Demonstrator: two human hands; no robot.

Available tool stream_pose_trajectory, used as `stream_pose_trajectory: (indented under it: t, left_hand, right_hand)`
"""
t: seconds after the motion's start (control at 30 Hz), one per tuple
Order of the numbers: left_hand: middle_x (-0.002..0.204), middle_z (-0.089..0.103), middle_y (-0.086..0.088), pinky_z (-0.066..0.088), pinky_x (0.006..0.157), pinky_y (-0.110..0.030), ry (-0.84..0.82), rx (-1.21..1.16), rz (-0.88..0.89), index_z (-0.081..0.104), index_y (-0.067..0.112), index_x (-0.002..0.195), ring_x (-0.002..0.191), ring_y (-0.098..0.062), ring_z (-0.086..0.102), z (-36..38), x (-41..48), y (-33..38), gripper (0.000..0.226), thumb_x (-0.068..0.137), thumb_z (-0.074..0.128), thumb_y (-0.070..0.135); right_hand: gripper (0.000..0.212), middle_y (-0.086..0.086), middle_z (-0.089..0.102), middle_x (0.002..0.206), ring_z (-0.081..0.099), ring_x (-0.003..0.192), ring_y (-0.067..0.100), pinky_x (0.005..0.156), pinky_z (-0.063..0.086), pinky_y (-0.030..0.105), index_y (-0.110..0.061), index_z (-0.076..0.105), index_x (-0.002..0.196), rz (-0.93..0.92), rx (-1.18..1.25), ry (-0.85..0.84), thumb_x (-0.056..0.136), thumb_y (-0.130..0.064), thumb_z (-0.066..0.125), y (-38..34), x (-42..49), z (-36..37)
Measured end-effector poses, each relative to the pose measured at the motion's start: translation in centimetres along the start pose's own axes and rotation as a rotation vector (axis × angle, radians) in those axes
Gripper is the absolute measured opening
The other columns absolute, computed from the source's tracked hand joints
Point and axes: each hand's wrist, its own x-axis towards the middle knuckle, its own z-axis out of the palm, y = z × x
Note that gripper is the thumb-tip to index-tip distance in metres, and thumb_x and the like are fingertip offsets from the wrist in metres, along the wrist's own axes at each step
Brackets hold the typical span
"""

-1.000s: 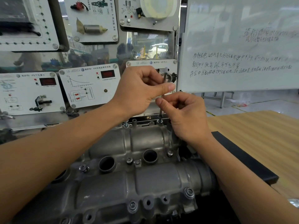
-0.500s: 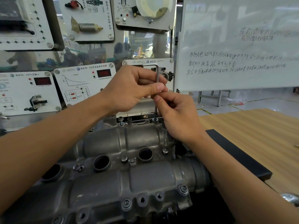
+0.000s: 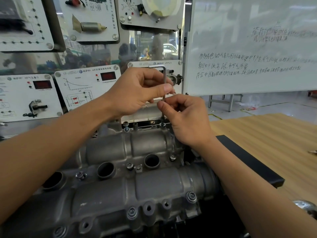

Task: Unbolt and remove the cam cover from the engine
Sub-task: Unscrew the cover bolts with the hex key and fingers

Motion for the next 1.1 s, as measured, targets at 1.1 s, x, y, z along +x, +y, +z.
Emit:
stream_pose_trajectory:
  t: [1.1]
  left_hand:
    - [0.087, 0.077, -0.002, 0.058, 0.086, -0.04, -0.387, 0.393, -0.149, 0.075, 0.011, 0.096, 0.084, -0.018, 0.074, -0.9, -0.1, -0.8, 0.021, 0.078, 0.082, 0.004]
  right_hand:
    - [0.028, -0.015, 0.073, 0.079, 0.065, 0.075, -0.001, 0.067, 0.047, 0.01, -0.032, 0.072, 0.087, -0.091, -0.061, -0.077, 0.096, -0.008, 0.06, -0.4, -0.1, 0.0]
